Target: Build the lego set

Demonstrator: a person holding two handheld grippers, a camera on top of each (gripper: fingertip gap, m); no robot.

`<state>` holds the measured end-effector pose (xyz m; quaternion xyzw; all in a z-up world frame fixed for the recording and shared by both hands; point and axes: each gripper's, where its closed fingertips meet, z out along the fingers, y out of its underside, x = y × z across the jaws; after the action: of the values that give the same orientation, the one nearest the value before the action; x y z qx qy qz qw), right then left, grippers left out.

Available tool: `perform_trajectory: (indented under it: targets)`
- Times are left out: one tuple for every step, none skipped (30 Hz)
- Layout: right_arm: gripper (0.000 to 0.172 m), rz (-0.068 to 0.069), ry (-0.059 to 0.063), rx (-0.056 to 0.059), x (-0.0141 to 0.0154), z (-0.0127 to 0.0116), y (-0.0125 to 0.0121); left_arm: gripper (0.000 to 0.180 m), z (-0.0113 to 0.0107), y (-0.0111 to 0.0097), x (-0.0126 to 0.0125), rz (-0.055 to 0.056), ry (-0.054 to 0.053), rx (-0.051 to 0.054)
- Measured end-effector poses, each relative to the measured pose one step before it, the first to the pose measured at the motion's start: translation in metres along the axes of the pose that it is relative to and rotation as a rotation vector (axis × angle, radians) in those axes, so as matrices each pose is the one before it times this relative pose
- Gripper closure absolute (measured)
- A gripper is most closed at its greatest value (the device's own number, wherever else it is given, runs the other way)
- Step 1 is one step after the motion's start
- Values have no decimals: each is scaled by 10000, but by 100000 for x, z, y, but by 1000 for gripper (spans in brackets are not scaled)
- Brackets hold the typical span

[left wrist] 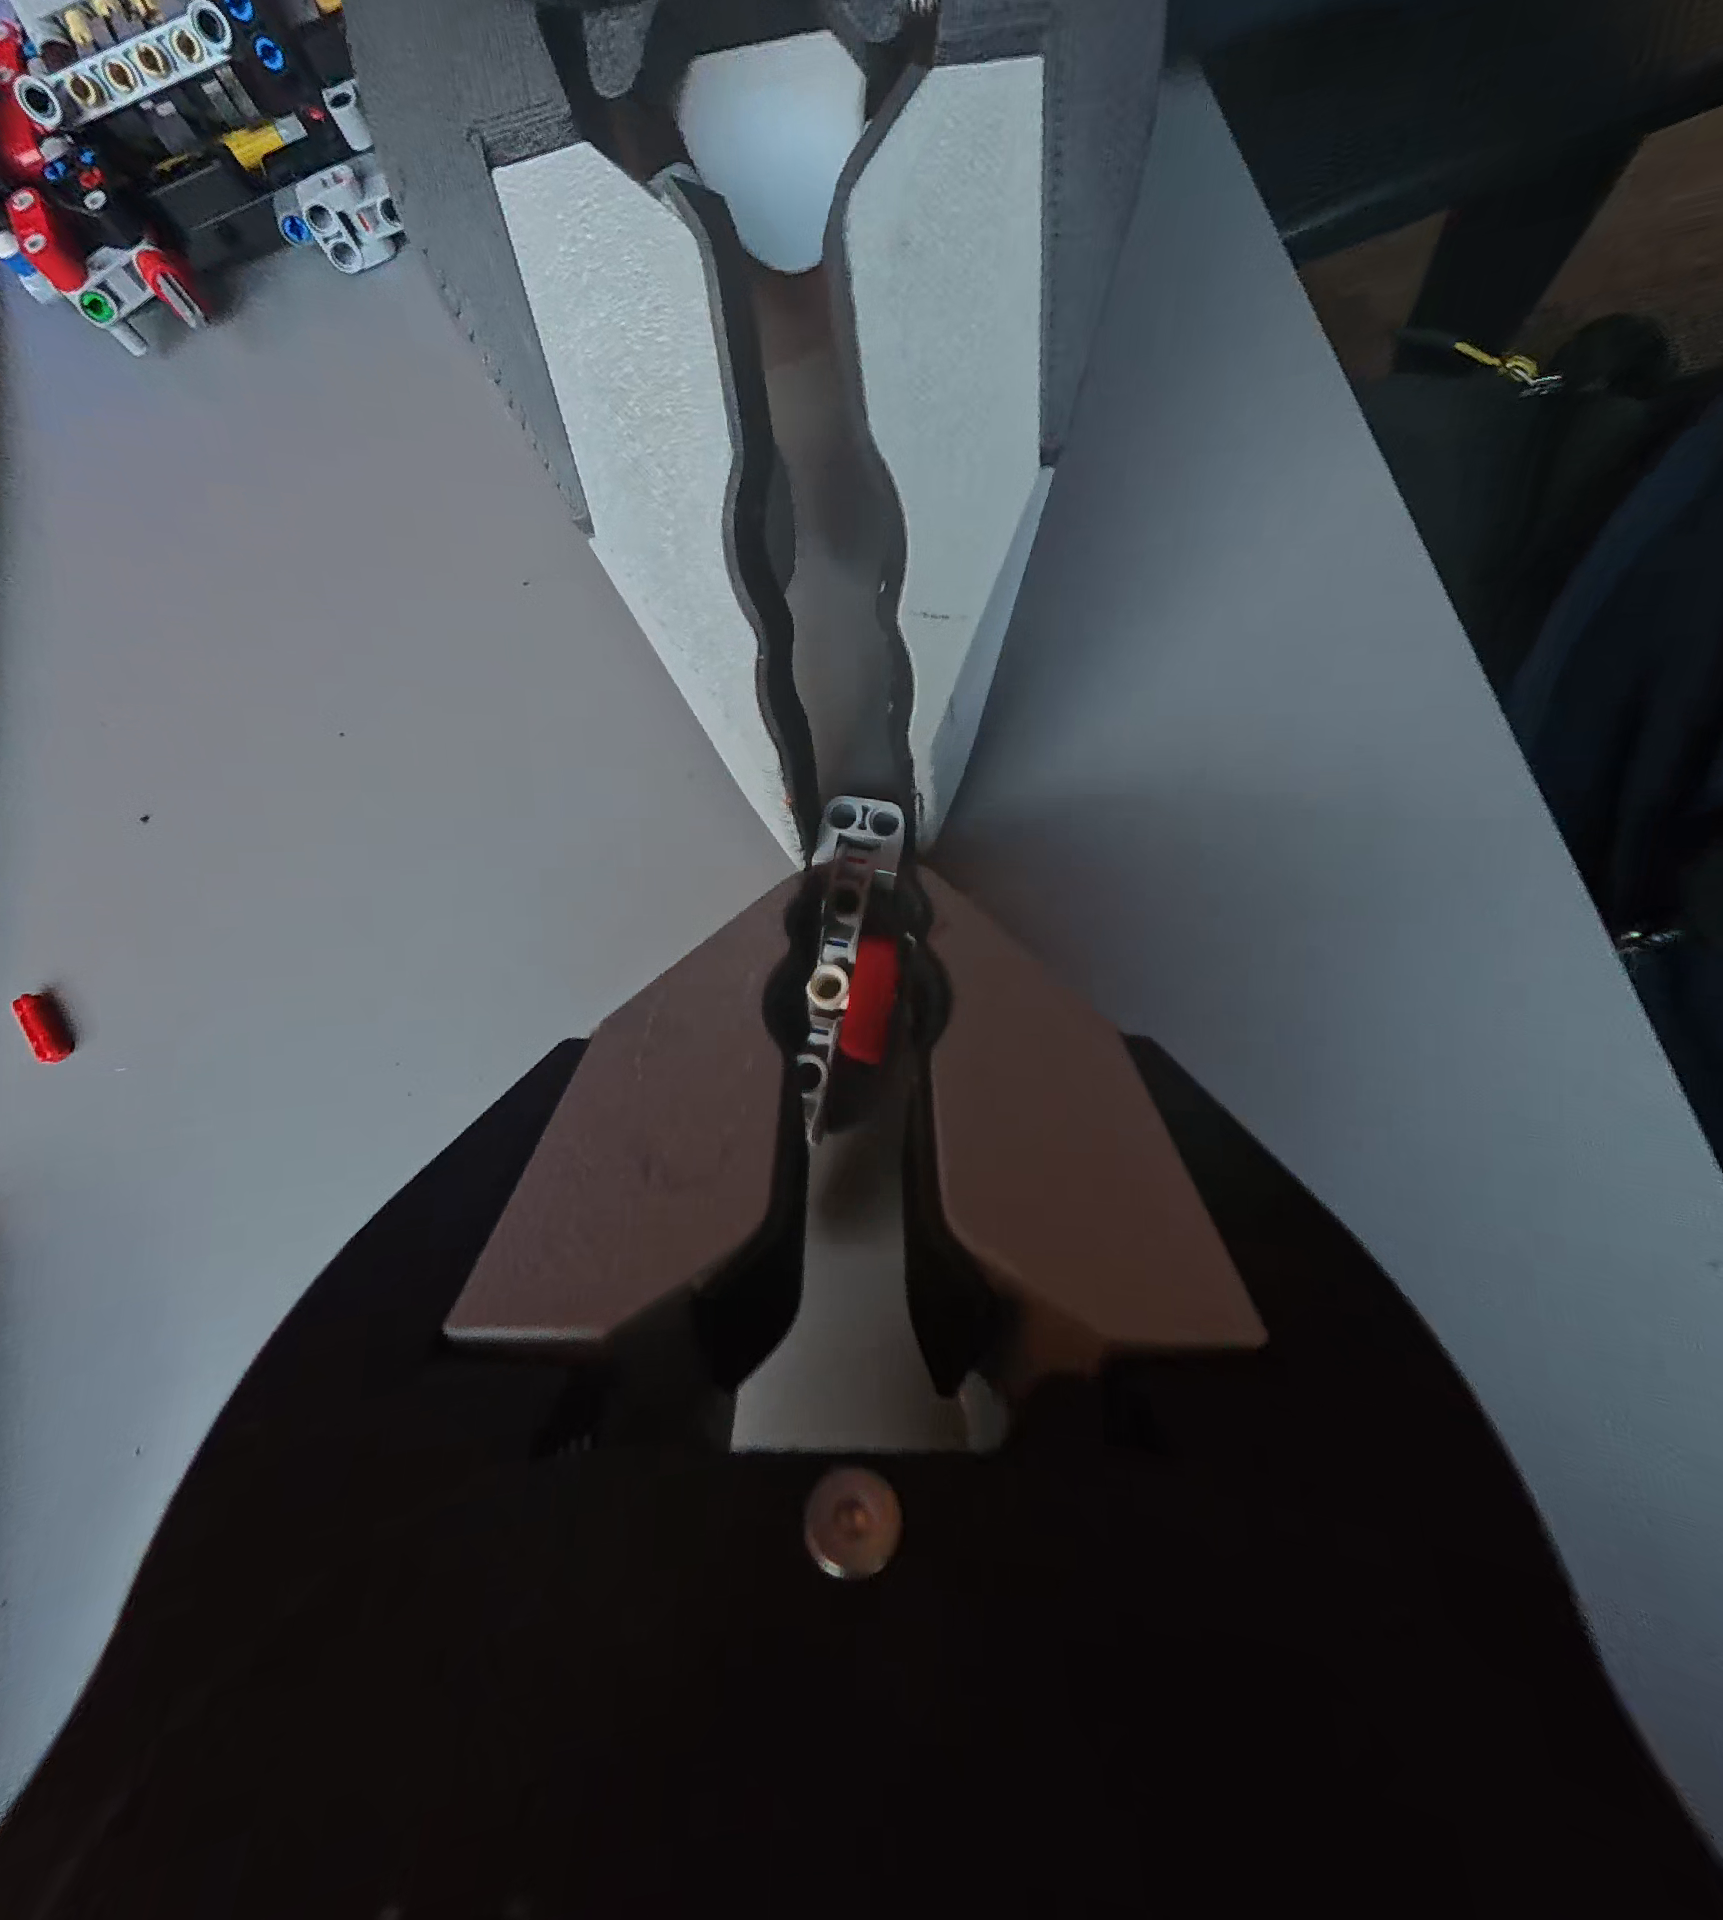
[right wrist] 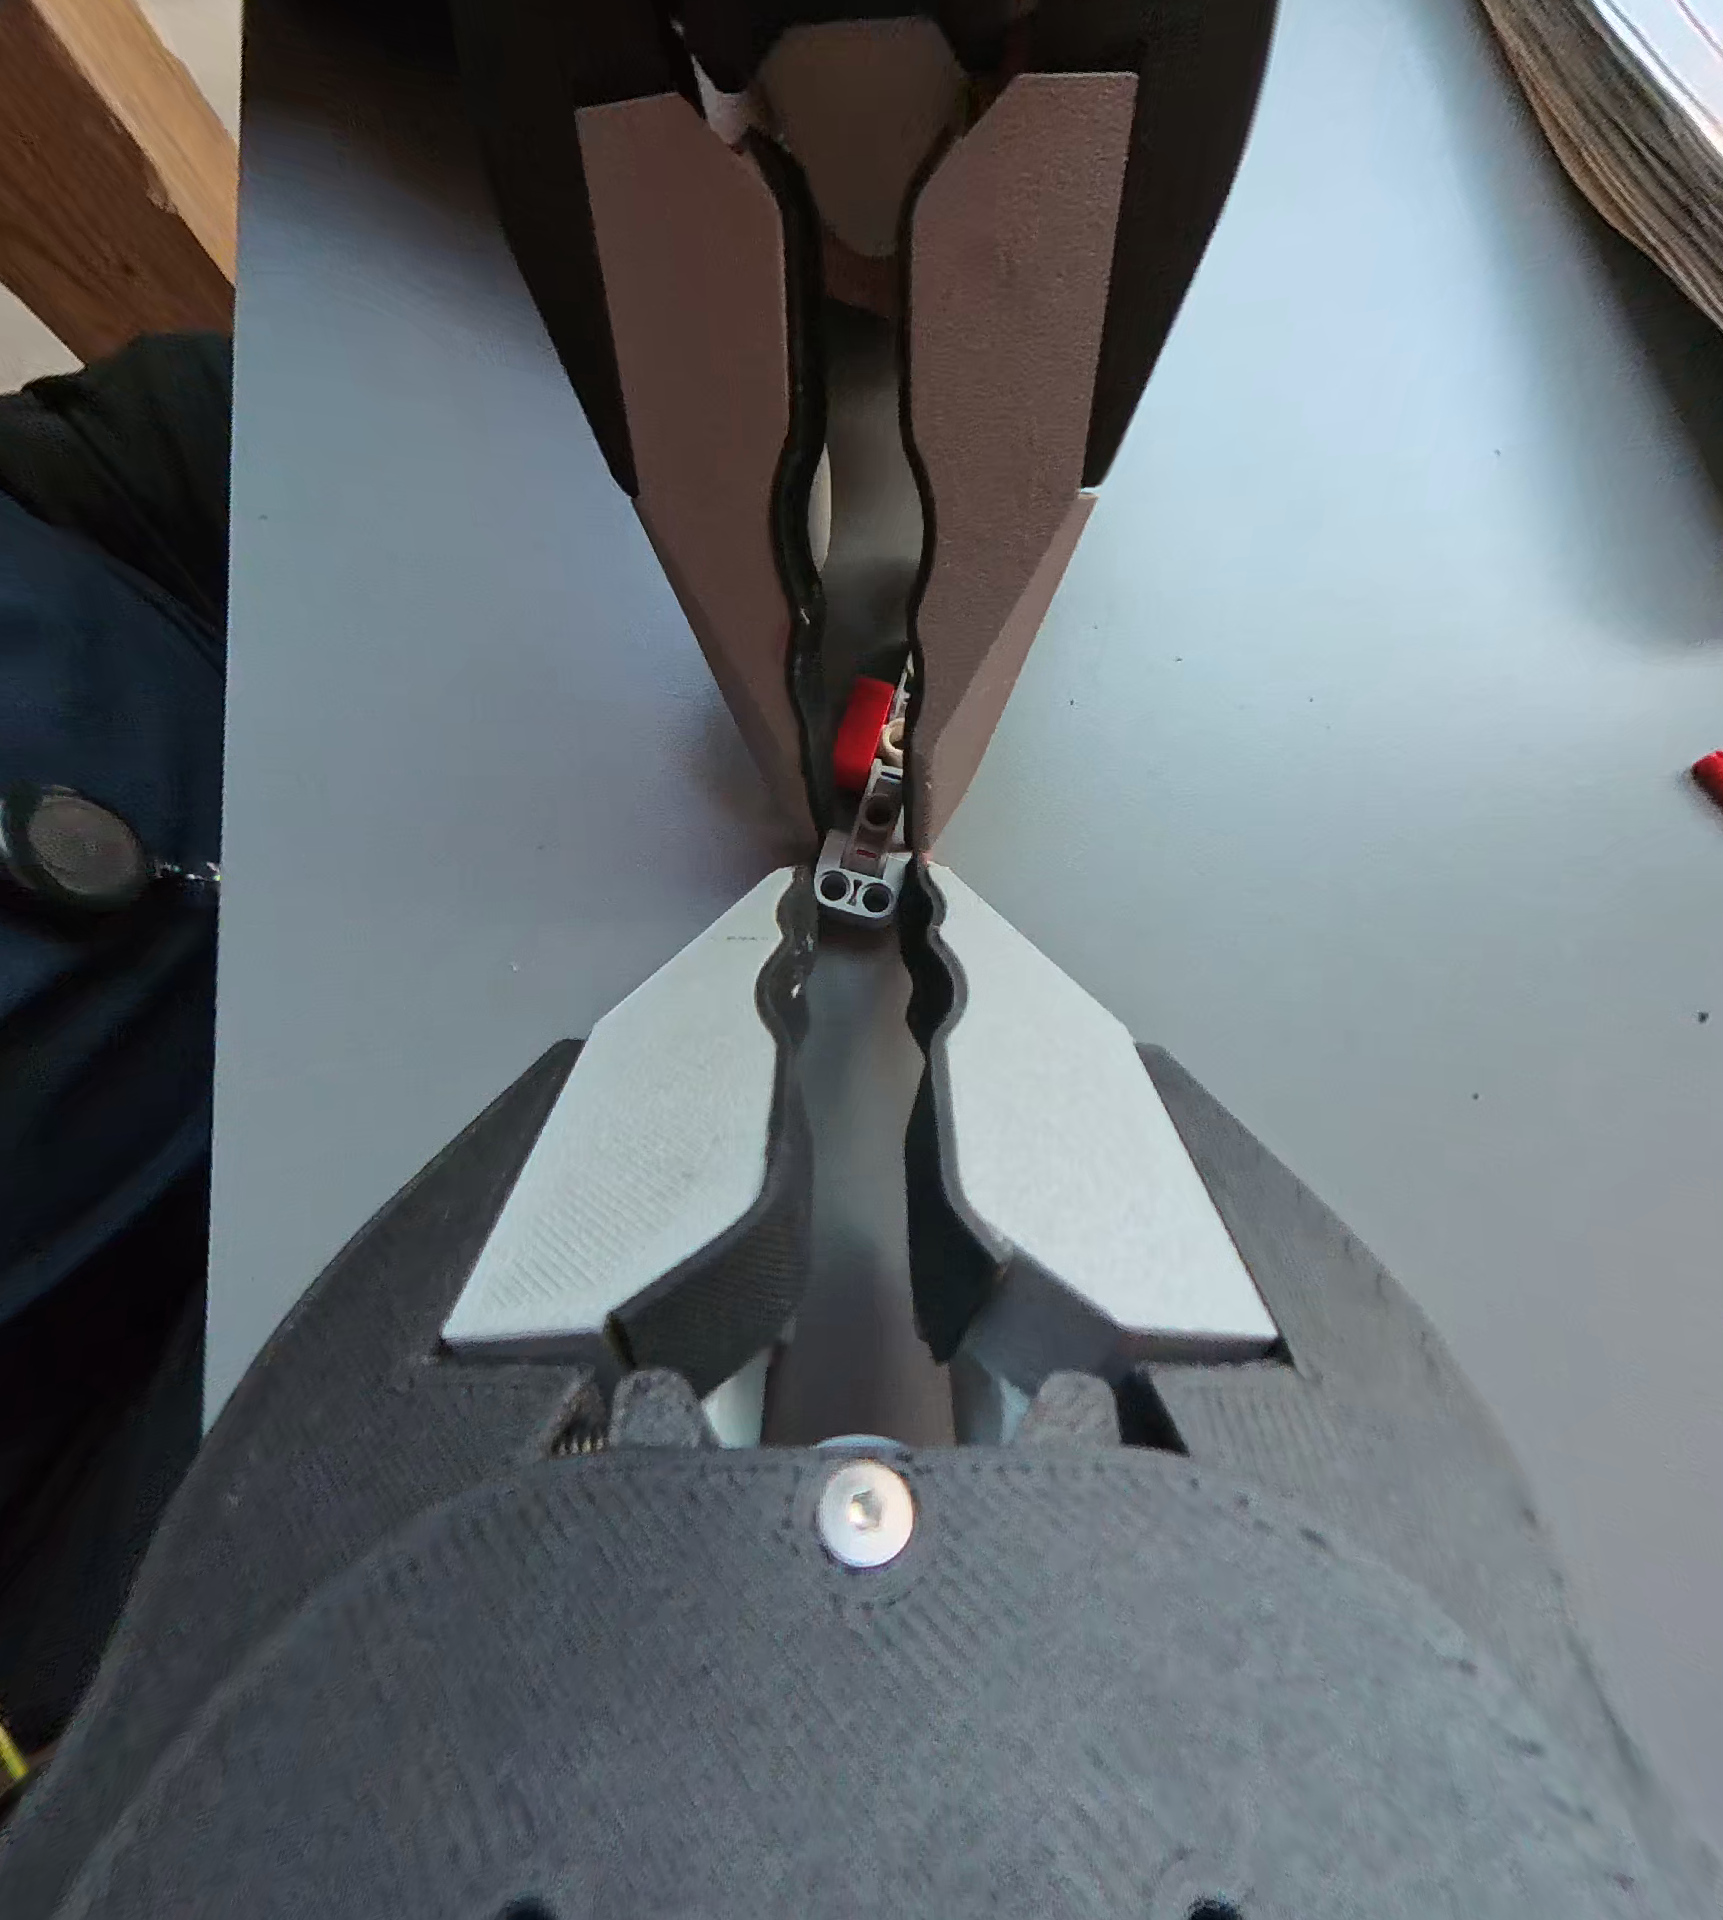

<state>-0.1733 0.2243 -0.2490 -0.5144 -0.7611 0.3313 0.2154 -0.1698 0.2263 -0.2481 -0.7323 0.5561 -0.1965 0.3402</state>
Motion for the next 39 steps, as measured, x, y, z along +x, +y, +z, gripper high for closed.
perform_trajectory:
  targets:
    - [157,-173,34,-4,-26,17,-11,169,-22,18,13,31,58,13]
    - [157,-83,12,15,-7,33,-16,169,-34,32,23,7,64,12]
    - [156,50,-40,66,46,41,-45,169,-59,41,-61,-15,-15,-9]
    - [156,189,-135,79,42,25,-45,169,-26,16,-72,-71,-17,9]
    - [156,305,-223,66,8,-14,-51,169,7,-33,-37,-128,17,1]
    - [157,470,-183,43,107,-47,-77,169,5,-43,-108,-172,6,6]
    - [157,392,-25,57,240,-34,-98,168,-14,-37,-318,-253,-118,-8]
    - [156,166,34,79,148,-53,-95,167,-110,-179,-159,-180,-62,84]
    - [156,32,111,18,133,-18,-25,160,-129,-31,226,-65,137,0]
    - [156,-91,103,-10,34,14,13,154,-162,118,223,-75,120,-126]
    - [156,-172,110,-23,-31,-6,31,150,-225,196,138,11,41,-150]
    - [156,-249,117,-35,-25,0,47,150,-271,276,-195,116,-188,-165]
    - [156,-278,127,-25,-8,15,26,149,-315,325,-657,115,-462,-194]
    - [156,-260,100,-33,4,9,34,148,-322,177,-553,74,-359,-104]
    - [156,-218,128,-38,131,-1,31,148,-361,-57,-221,-18,-110,46]
    - [155,-166,158,-55,246,-32,65,148,-425,-140,-202,-125,-77,52]
    - [154,-150,33,-70,62,-55,71,147,-507,-127,-188,-124,-90,40]
    - [153,-135,58,-98,80,-97,115,146,-616,-104,-323,-90,-216,45]
    - [151,-30,183,-83,263,-153,119,146,-757,-25,-422,-80,-316,16]
    - [147,53,87,-53,119,-219,71,146,-931,38,-371,-97,-299,26]
    - [145,116,24,43,-4,-276,-37,146,-1058,40,-383,-162,-295,71]
    - [143,130,64,110,28,-252,-57,146,-1122,76,-372,-226,-270,90]
    - [141,104,151,71,130,-220,72,146,-1117,195,-383,-249,-264,40]
    - [140,71,246,37,233,-168,162,146,-1109,272,-526,-234,-359,1]
    - [140,65,271,14,229,-138,213,146,-1051,363,-732,-230,-495,-39]
    - [140,83,202,4,66,-136,184,147,-985,483,-744,-232,-490,-113]
    - [140,87,151,41,-54,-174,89,148,-924,464,-706,-289,-428,-82]
    - [140,106,216,81,23,-229,21,150,-797,382,-569,-408,-295,-2]
    - [140,149,231,121,62,-293,-61,150,-611,360,-179,-501,-39,23]
    - [141,198,234,109,134,-317,-49,150,-444,512,-17,-480,31,-61]
    - [141,214,298,92,281,-351,-71,151,-322,792,-352,-403,-245,-216]
    - [141,108,360,98,388,-382,-119,152,-305,998,-702,-300,-490,-331]
    - [141,13,351,108,385,-374,-191,152,-312,828,-393,-202,-277,-199]
    - [142,82,347,100,423,-362,-234,154,-351,479,-64,-252,-59,32]
    - [142,198,244,161,289,-332,-347,157,-290,197,94,-356,41,156]
    - [143,155,5,298,-110,-259,-516,158,-150,68,246,-312,123,128]
    - [143,69,-70,329,-249,-167,-538,158,67,-12,421,-133,181,47]
    - [143,29,54,266,-87,-82,-412,158,267,-112,246,33,35,-42]
    - [143,-87,81,256,-87,-56,-361,159,472,-289,81,130,-72,-66]
